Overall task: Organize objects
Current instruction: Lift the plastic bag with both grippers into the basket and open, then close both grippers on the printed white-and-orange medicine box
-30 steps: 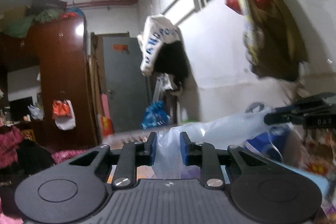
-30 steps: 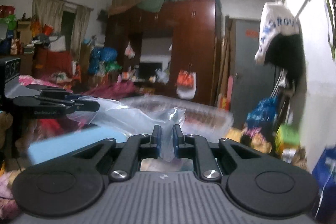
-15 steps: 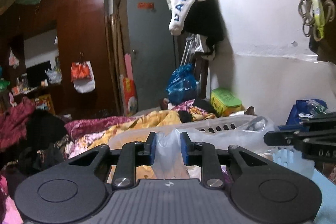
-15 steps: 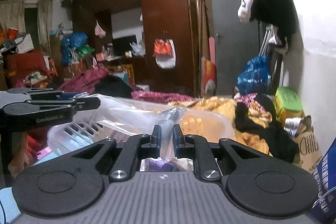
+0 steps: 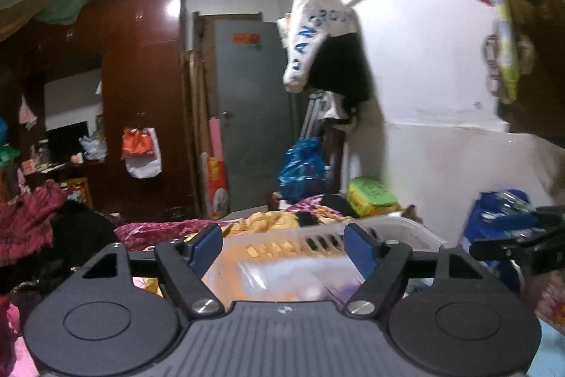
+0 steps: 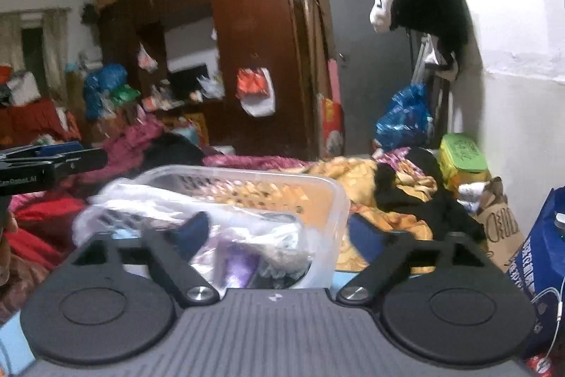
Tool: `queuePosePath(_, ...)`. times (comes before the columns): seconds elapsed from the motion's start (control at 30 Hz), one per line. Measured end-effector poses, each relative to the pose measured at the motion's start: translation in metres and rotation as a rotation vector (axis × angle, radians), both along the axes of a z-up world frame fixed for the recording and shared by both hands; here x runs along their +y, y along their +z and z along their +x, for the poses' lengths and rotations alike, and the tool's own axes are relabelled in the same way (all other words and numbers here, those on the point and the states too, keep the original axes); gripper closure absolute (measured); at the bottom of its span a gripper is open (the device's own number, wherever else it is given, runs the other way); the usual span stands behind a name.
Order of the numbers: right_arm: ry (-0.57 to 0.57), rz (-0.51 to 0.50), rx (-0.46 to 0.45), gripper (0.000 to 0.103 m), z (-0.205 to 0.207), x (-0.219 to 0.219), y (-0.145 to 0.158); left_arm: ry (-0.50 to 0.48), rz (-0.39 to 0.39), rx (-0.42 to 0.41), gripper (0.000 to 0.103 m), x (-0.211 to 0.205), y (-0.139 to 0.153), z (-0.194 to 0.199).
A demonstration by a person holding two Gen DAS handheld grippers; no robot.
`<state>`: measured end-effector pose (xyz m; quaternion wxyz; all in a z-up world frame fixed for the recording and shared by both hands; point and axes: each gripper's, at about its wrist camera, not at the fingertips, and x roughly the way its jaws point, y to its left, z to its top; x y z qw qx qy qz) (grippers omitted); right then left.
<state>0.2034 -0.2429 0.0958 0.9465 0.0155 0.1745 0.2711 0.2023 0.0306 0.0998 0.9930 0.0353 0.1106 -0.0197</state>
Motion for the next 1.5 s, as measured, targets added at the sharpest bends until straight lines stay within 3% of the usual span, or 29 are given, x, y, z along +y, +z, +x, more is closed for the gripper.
queuePosePath(0.13, 0.047, 0.018, -0.036, 0.000, -0.040, -0.019, -0.011, -0.076, -0.012, 0.035, 0.022, -0.009, -0.026, -0.049)
queuePosePath(0.2, 0.073, -0.005, -0.022, 0.000, -0.052, -0.022, -0.027, -0.089, 0.004, 0.103, 0.022, -0.012, -0.049, -0.058)
queuePosePath(0.33, 0.097, -0.043, 0.087, 0.000, -0.053, -0.015, -0.068, -0.060, -0.041, 0.272, 0.022, -0.011, -0.095, -0.047)
queuePosePath(0.47, 0.113, -0.060, 0.179, 0.000, -0.042, 0.004, -0.093, -0.076, -0.089, 0.348, 0.022, -0.009, -0.115, -0.025)
queuePosePath(0.63, 0.128, -0.058, 0.237, 0.001, -0.034, 0.027, -0.103, -0.099, -0.148, 0.371, 0.022, -0.006, -0.123, -0.004)
queuePosePath(0.9, 0.162, -0.077, 0.262, 0.017, -0.028, 0.032, -0.112, -0.137, -0.201, 0.392, 0.027, -0.010, -0.137, 0.012)
queuePosePath(1.03, 0.177, -0.060, 0.254, 0.017, -0.027, 0.027, -0.110, -0.177, -0.183, 0.381, 0.027, -0.008, -0.140, 0.008)
queuePosePath(1.27, 0.222, -0.144, 0.196, 0.022, -0.030, 0.037, -0.110, -0.259, -0.089, 0.396, 0.027, -0.015, -0.145, 0.007)
queuePosePath(1.4, 0.249, -0.195, 0.194, 0.033, -0.026, 0.046, -0.113, -0.284, -0.063, 0.406, 0.030, -0.022, -0.146, 0.010)
queuePosePath(1.5, 0.279, -0.205, 0.191, 0.040, -0.028, 0.048, -0.116, -0.266, -0.030, 0.403, 0.039, -0.026, -0.145, 0.010)
